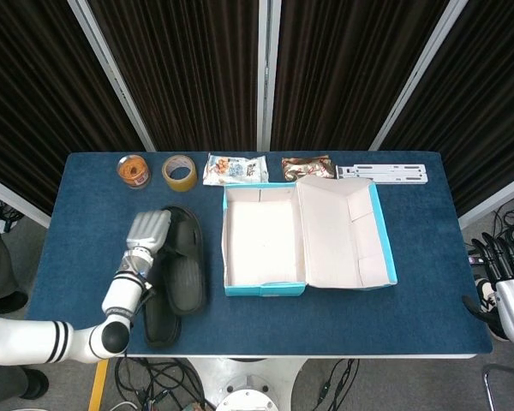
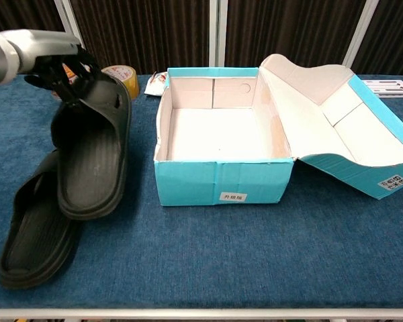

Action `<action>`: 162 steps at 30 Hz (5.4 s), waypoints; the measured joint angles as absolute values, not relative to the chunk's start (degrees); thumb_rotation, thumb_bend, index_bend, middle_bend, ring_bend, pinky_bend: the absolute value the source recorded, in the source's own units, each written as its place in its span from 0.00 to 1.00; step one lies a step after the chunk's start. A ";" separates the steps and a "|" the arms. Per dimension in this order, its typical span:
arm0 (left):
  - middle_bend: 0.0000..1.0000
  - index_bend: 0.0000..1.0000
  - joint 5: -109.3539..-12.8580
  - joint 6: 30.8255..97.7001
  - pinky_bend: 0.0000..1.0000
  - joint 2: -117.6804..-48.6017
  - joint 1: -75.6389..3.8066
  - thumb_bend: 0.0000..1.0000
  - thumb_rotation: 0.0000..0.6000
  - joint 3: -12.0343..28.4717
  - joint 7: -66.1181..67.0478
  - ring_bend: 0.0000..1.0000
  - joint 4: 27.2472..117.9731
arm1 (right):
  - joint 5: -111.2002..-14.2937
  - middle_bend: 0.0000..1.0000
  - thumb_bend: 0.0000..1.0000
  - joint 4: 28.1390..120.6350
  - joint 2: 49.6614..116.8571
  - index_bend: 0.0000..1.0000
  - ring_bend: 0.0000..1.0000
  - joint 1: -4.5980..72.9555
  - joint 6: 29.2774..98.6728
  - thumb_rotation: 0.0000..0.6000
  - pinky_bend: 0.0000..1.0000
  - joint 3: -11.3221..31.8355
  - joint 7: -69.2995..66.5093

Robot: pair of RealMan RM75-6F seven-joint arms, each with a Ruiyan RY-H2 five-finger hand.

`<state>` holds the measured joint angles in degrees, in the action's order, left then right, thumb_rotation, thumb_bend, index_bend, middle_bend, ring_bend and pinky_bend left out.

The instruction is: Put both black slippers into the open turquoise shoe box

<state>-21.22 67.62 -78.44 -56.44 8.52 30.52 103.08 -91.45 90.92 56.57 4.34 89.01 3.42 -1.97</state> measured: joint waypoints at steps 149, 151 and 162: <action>0.19 0.27 -51.85 39.71 0.14 -91.83 -69.18 0.40 1.00 9.34 30.05 0.00 81.58 | -91.12 0.03 0.10 98.08 52.07 0.00 0.00 4.71 86.47 1.00 0.08 2.68 2.21; 0.19 0.27 -52.08 41.08 0.14 -91.31 -68.60 0.40 1.00 9.69 29.10 0.00 82.67 | -91.09 0.03 0.10 98.04 51.99 0.00 0.00 4.58 86.80 1.00 0.08 2.75 1.99; 0.19 0.25 -53.54 53.23 0.32 -79.53 -56.07 0.23 1.00 9.79 19.52 0.25 91.63 | -91.01 0.03 0.10 96.33 52.63 0.00 0.00 4.86 86.33 1.00 0.08 2.84 0.06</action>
<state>-53.54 53.23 -79.53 -56.07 9.79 19.52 91.63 -91.01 96.33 52.63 4.86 86.33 2.84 0.06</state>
